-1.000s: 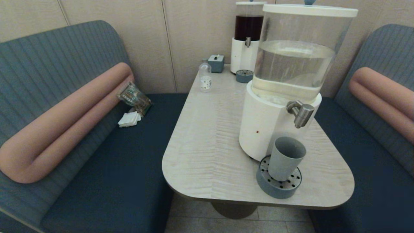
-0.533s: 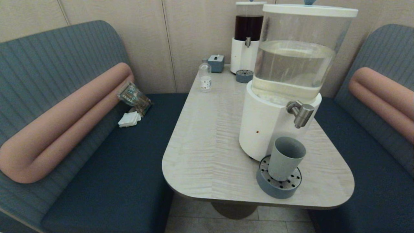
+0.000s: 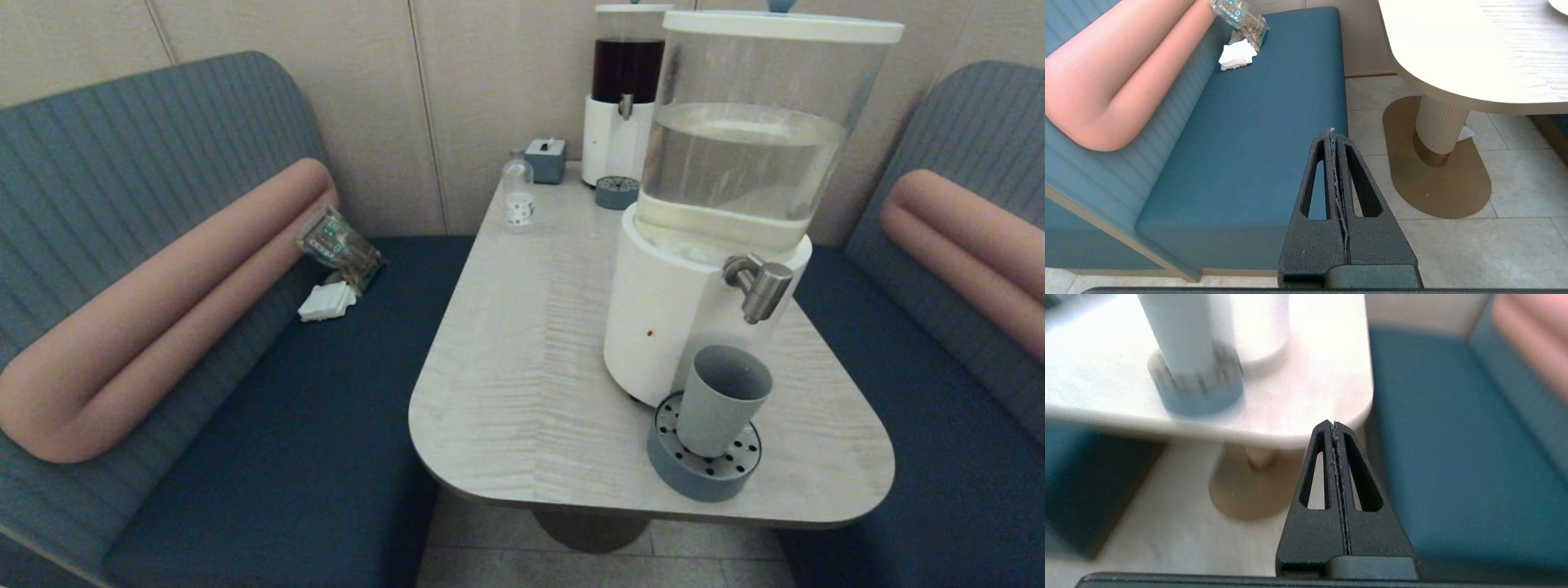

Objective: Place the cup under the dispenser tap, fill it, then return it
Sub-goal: Turn on the faucet

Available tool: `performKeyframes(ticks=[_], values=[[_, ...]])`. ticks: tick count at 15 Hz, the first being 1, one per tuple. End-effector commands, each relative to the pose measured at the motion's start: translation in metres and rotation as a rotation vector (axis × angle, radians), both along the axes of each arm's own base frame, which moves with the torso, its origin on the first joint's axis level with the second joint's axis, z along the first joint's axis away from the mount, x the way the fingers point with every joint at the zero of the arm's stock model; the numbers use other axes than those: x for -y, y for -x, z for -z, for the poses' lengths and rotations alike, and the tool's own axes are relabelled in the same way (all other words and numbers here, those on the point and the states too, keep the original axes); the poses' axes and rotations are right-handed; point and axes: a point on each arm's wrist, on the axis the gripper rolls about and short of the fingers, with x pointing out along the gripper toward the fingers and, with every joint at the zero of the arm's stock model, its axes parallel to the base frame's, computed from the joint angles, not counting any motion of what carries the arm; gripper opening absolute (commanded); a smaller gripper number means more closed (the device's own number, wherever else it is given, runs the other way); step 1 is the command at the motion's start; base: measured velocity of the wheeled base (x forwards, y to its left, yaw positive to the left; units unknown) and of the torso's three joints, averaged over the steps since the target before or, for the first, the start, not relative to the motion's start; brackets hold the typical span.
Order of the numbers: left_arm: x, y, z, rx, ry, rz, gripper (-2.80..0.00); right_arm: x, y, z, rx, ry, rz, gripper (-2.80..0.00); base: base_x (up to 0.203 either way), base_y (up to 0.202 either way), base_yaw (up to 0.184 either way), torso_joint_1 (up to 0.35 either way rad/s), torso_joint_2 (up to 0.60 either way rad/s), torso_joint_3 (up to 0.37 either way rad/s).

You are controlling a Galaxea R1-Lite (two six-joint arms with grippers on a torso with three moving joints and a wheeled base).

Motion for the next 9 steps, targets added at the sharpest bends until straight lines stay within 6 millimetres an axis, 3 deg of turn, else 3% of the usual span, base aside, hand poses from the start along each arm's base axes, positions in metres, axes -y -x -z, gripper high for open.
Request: performKeyframes(ticks=[1,3,4,6,7,9], values=[[0.000,0.000,0.000,-0.002,-0.001,0.000,-2.80,0.000,0.011,-0.046,0.060,-0.018,-0.007,-2.80,0.000,0.000,0.000,0.000,0.00,0.000],[0.000,0.000,0.000,-0.002,-0.001,0.000,-2.80,0.000,0.025,-0.137,0.156,-0.059,-0.034,-2.80,0.000,0.000,0.000,0.000,0.00,0.000],[0.000,0.000,0.000,-0.002,-0.001,0.000,-2.80,-0.001,0.014,-0.177,0.145,-0.074,-0.046,-2.80,0.000,0.000,0.000,0.000,0.00,0.000],[0.000,0.000,0.000,-0.002,-0.001,0.000,-2.80,-0.001,-0.027,-0.261,0.121,-0.096,-0.066,-2.80,0.000,0.000,0.000,0.000,0.00,0.000],[0.000,0.000,0.000,-0.002,-0.001,0.000,-2.80,-0.001,-0.049,-0.291,0.089,-0.104,-0.077,-2.80,0.000,0.000,0.000,0.000,0.00,0.000],[0.000,0.000,0.000,-0.002,-0.001,0.000,-2.80,-0.004,-0.111,-0.323,-0.080,-0.118,-0.098,-2.80,0.000,0.000,0.000,0.000,0.00,0.000]])
